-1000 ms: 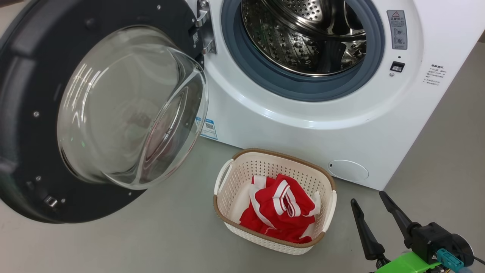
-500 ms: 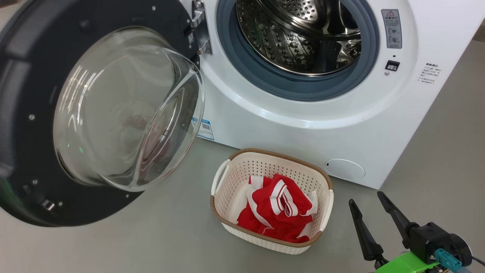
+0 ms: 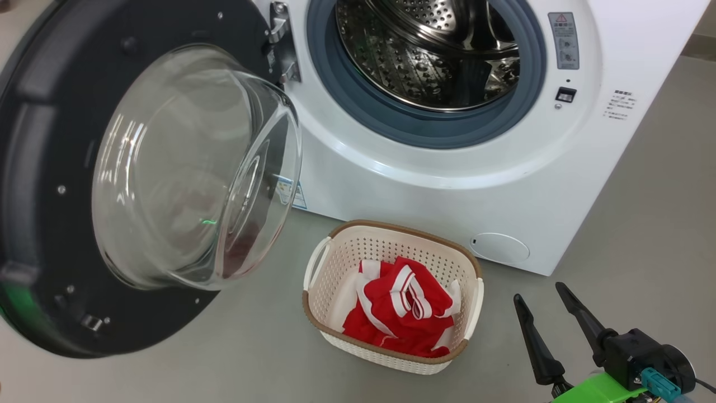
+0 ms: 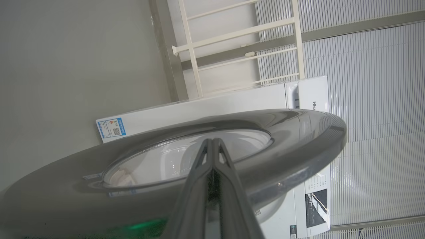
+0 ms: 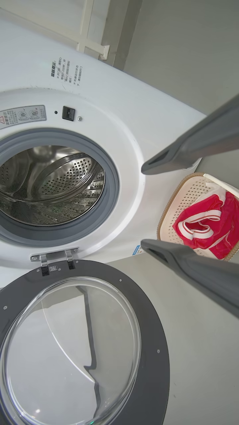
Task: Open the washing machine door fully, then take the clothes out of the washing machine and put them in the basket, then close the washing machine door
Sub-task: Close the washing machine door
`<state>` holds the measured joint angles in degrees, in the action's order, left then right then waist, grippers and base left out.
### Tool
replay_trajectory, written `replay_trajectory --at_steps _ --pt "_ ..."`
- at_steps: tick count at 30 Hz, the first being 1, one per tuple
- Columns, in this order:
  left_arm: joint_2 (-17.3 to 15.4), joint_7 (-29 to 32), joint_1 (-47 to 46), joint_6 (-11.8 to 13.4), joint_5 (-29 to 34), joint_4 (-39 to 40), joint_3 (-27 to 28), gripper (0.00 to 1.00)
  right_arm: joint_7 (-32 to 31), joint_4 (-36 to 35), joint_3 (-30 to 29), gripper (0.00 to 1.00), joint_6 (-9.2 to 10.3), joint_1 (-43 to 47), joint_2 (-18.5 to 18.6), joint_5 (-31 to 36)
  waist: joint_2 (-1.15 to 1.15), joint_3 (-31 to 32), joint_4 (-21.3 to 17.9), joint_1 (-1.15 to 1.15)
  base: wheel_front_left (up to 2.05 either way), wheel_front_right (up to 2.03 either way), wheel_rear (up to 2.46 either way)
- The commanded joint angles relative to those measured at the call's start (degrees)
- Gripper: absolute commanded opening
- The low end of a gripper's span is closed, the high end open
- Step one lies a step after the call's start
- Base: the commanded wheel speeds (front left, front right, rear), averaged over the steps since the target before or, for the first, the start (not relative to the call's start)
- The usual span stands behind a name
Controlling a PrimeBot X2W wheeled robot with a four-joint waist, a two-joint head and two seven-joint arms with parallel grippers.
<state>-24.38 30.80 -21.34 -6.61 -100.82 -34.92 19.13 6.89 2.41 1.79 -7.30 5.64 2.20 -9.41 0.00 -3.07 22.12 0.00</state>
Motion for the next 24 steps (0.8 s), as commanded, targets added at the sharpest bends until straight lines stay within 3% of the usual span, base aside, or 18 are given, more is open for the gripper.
replay_trajectory --at_steps 1,12,24 --pt "-1.9 1.7 0.2 -0.6 -0.6 2.3 1.3 0.0 0.6 -1.6 1.4 1.0 -0.19 -2.6 0.7 0.7 0.0 -0.2 -0.4 0.0 0.0 0.0 0.0" --pt "0.3 7.6 7.1 -0.4 -3.6 11.2 1.5 0.0 2.2 -0.9 1.6 1.0 -0.19 -3.4 0.7 0.1 0.0 -0.8 -2.3 0.0 0.0 0.0 0.0" --pt "2.9 8.9 10.9 1.3 -4.8 18.9 1.4 0.0 2.9 0.0 1.3 1.0 -0.19 -4.2 0.7 -0.2 0.0 -1.6 -3.1 0.0 0.0 0.0 0.0"
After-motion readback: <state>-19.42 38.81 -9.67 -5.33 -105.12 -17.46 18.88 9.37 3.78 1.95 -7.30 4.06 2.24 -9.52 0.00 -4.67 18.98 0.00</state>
